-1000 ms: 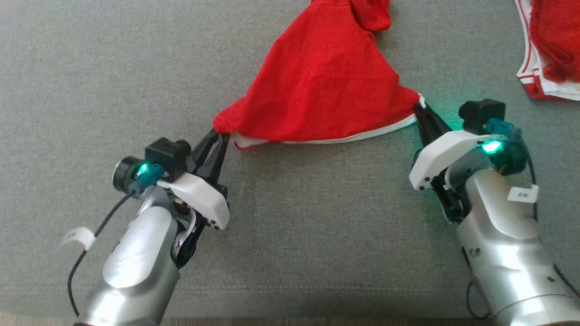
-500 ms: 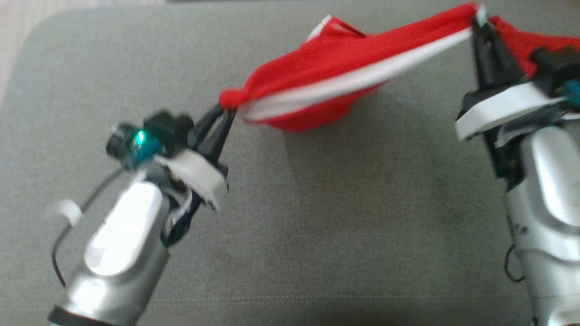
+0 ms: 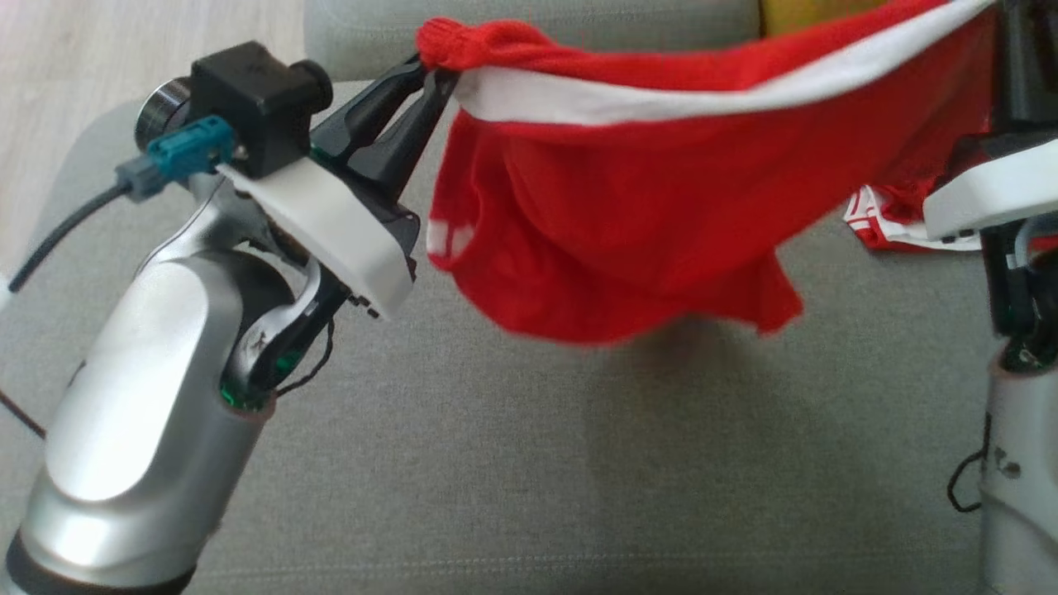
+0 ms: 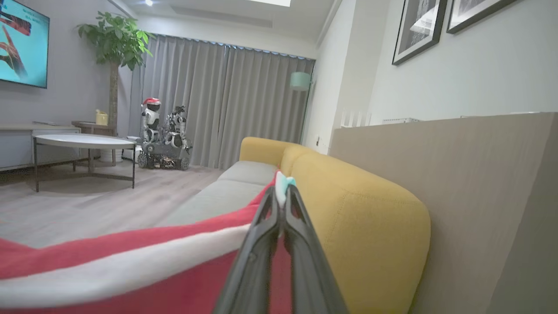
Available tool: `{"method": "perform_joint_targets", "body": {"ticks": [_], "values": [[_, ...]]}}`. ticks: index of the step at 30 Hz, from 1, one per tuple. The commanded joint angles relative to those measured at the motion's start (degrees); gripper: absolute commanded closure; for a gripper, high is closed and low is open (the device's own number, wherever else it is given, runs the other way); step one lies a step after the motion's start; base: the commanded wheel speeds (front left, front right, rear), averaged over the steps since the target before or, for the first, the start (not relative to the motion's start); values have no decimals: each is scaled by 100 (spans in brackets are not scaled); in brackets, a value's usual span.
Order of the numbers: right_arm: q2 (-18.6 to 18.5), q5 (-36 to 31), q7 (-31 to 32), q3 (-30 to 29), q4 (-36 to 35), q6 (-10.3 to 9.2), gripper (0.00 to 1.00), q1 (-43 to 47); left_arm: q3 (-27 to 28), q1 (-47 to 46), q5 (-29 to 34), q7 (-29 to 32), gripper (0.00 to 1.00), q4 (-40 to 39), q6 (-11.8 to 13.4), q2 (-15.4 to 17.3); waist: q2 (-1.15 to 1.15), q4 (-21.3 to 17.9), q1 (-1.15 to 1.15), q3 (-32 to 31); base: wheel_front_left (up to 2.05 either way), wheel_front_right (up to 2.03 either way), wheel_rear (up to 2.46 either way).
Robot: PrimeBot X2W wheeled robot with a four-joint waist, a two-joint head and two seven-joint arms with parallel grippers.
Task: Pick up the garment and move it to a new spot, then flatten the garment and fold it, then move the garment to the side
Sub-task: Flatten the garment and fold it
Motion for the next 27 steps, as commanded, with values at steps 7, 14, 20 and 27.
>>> {"method": "perform_joint_targets", "body": {"ticks": [7,14,20,27], "values": [[-23,221,754,330,-187,37,100,-1124,496,-1004,-424,741,100,65,13,271,0,-51,1,821,0,0,0],[10,525,420,563,1236,37,100,-3130,740,-2607,-229,610,100,1276,-55,405,0,-172,1,1805,0,0,0],[166,304,-849,488,2933,37,100,-4734,828,-4104,349,-571,100,2648,-82,428,0,-208,1,2463,0,0,0],[322,429,-1771,559,4688,37,100,-4931,471,-4295,615,-1735,100,4045,-131,230,0,-111,1,2683,0,0,0]]}}
